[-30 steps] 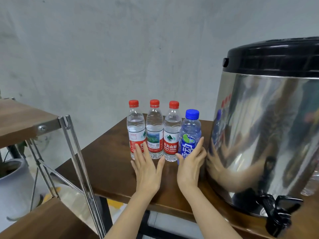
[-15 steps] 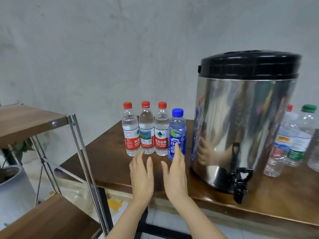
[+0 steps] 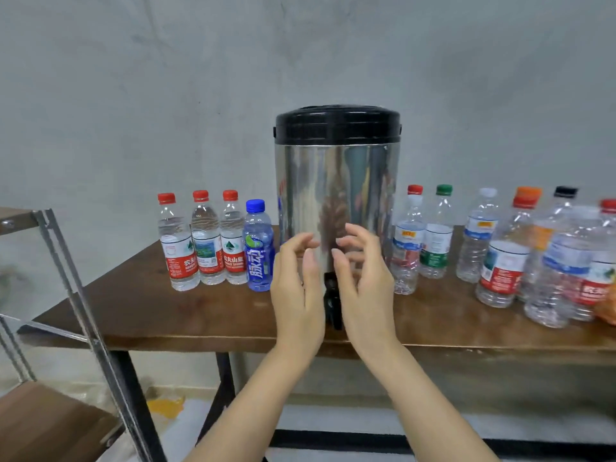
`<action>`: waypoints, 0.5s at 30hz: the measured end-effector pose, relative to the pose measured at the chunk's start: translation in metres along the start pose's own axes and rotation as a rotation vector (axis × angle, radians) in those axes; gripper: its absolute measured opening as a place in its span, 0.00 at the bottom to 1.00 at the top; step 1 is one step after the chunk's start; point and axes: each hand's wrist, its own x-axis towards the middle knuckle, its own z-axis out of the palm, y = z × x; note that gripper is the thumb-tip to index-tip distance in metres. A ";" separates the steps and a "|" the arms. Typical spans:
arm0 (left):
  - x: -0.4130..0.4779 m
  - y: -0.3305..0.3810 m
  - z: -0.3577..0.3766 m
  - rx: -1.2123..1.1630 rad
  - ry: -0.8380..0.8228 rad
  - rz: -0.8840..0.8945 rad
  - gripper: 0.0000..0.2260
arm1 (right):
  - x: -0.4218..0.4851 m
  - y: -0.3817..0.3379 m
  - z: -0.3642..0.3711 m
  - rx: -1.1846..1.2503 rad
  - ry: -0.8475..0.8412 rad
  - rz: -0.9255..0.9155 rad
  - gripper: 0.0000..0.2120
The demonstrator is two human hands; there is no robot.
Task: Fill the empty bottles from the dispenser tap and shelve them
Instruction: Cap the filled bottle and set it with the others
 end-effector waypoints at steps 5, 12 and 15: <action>-0.027 0.014 0.071 -0.065 -0.136 0.033 0.10 | 0.017 0.038 -0.072 -0.120 0.109 0.043 0.15; -0.058 -0.041 0.146 0.135 -0.383 -0.113 0.13 | 0.048 0.113 -0.134 -0.341 0.094 0.215 0.21; -0.064 -0.060 0.163 0.277 -0.491 -0.143 0.14 | 0.057 0.145 -0.141 -0.374 -0.002 0.315 0.25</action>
